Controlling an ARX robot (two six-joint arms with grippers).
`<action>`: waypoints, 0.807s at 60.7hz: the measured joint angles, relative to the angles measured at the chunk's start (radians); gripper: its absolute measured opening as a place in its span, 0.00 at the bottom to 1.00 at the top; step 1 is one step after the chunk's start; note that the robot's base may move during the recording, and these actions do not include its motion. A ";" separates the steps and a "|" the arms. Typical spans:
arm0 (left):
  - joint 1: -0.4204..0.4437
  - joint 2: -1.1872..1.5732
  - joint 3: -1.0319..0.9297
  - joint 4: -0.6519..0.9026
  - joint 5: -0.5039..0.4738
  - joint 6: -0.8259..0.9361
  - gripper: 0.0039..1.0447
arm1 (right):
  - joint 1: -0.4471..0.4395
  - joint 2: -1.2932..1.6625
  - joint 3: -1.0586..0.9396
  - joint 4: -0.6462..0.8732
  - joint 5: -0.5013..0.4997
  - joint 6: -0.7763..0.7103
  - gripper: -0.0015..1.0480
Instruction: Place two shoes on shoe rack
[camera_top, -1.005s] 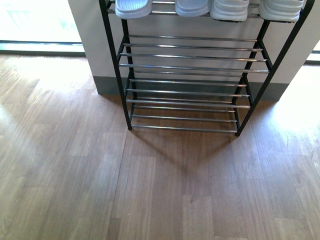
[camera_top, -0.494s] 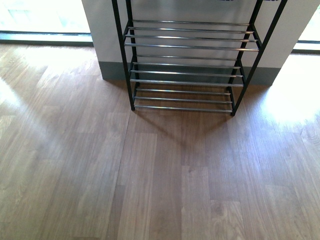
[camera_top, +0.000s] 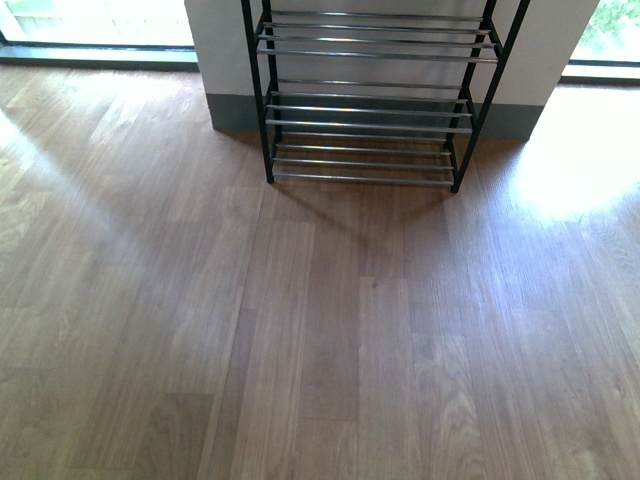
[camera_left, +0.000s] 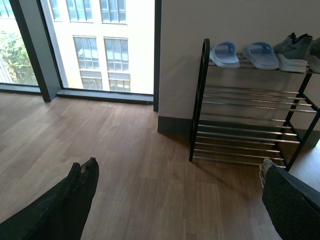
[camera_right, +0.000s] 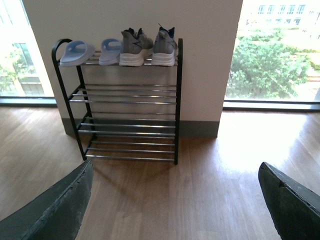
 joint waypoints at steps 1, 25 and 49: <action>0.000 0.000 0.000 0.000 0.000 0.000 0.91 | 0.000 0.000 0.000 0.000 0.000 0.000 0.91; 0.000 0.000 0.000 0.000 0.000 0.000 0.91 | 0.000 0.000 0.000 0.000 0.000 0.000 0.91; 0.000 0.000 0.000 0.000 0.001 0.000 0.91 | 0.000 0.000 0.000 0.000 0.001 0.000 0.91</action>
